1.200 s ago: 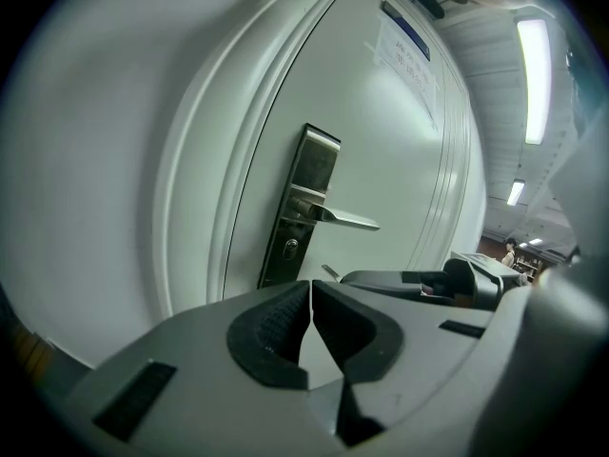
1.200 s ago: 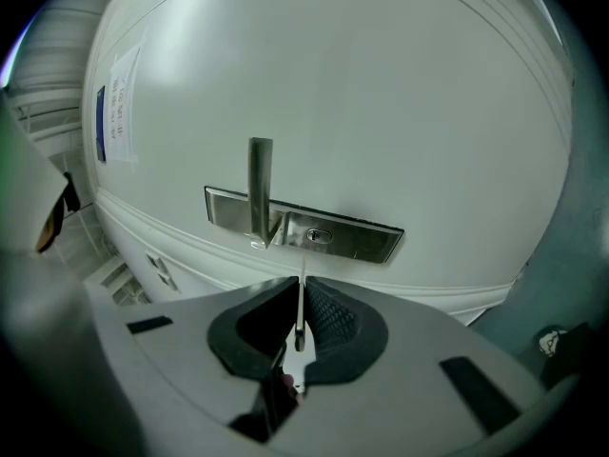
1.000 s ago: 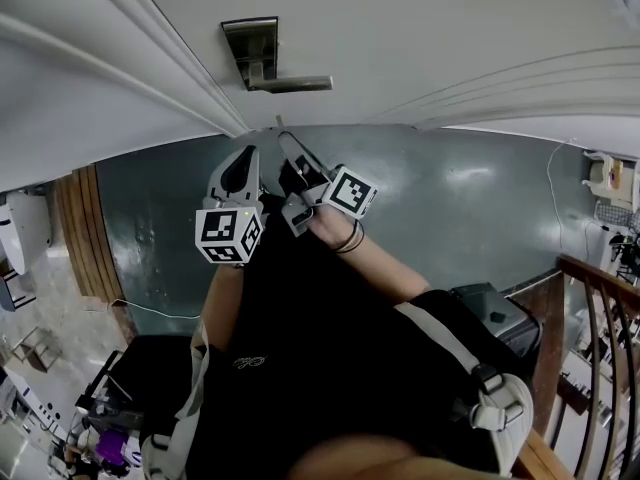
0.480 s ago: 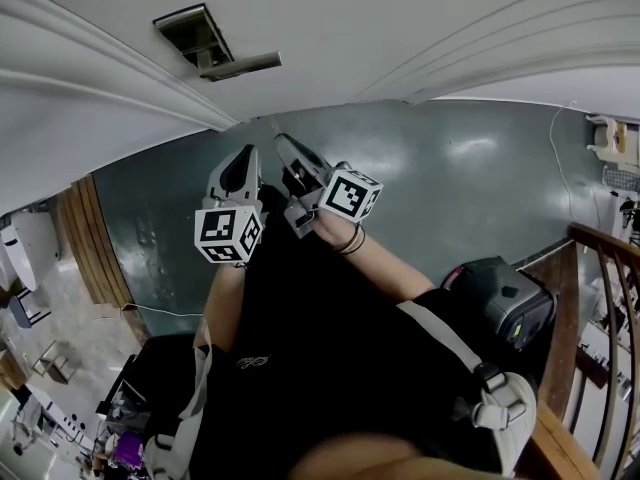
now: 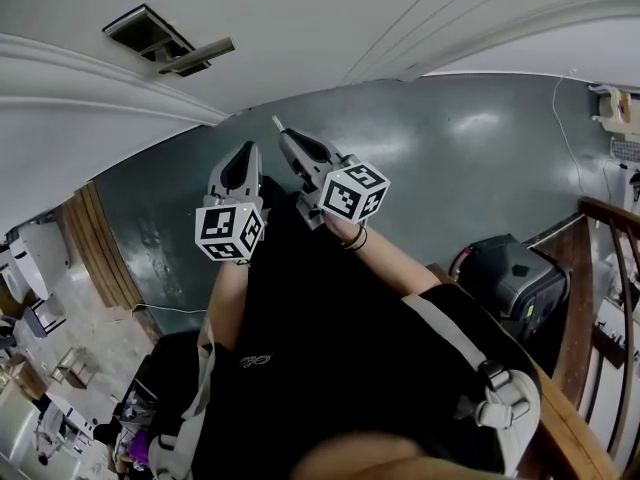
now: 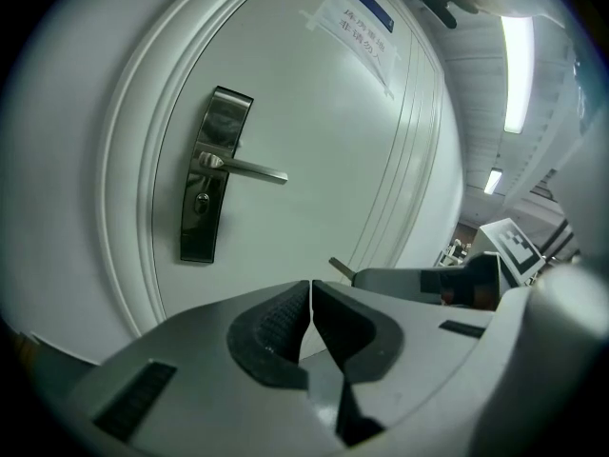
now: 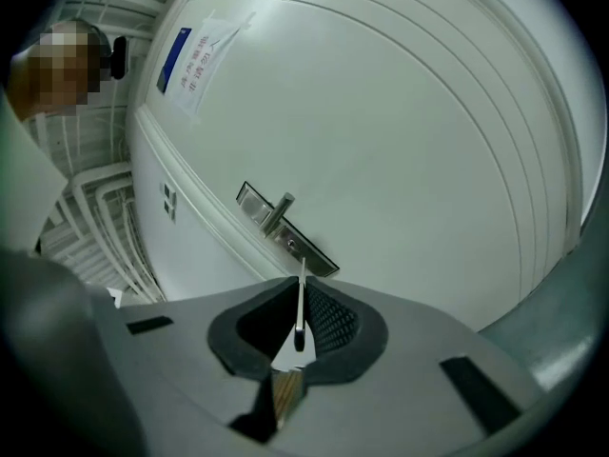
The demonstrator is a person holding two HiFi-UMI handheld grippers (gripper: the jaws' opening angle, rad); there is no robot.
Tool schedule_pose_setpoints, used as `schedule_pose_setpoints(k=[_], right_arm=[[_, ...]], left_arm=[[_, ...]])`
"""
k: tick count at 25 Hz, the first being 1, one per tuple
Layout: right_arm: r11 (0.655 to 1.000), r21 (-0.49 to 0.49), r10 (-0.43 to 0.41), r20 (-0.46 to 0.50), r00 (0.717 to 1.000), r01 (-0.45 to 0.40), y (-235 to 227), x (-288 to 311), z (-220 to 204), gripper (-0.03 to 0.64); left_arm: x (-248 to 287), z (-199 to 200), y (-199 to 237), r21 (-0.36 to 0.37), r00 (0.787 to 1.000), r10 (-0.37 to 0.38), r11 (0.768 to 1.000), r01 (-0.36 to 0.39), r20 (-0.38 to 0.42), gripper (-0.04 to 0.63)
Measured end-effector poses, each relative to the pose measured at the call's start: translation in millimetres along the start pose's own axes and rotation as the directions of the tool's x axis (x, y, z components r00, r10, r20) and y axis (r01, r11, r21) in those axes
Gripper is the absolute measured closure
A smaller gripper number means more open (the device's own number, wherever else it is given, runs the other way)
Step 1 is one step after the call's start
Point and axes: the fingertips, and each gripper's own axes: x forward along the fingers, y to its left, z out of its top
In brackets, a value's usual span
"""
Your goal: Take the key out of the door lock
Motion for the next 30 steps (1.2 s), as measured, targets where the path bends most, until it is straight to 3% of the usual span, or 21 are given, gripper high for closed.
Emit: schedule_pose_setpoints(k=[7,12,17,22,30], right_arm=[[0.994,-0.102,-0.034,-0.024,0.999,0.031,-11.7,-15.5,-5.0,0.586],[0.971,-0.231,-0.065,-0.028,0.997,0.057,-10.2,-18.0,-5.1,0.586],[0.917,-0.385,-0.106,0.010,0.994,0.102,-2.8,-23.9,11.6,0.586],[0.819,-0.556,-0.119,0.082,0.989,0.145,14.1,-29.8,44.3,0.586],[0.743,-0.644,-0.099,0.160,0.982,0.180,39.9,-42.2,85.8,0.586]], left_arm=[[6.5,-12.7,-15.2,0.003,1.000,-0.024,1.000,0.024,-0.009,0.568],[7.0,-10.0,-15.1,0.015,0.999,-0.035,0.999,0.035,-0.005,0.568],[2.6,1.0,-19.6,0.030,0.999,-0.053,0.998,0.053,0.011,0.568],[-1.2,25.6,-26.6,0.045,0.996,-0.071,0.997,0.068,0.054,0.568],[-13.1,79.1,-47.3,0.140,0.982,-0.063,0.989,0.038,0.178,0.568]])
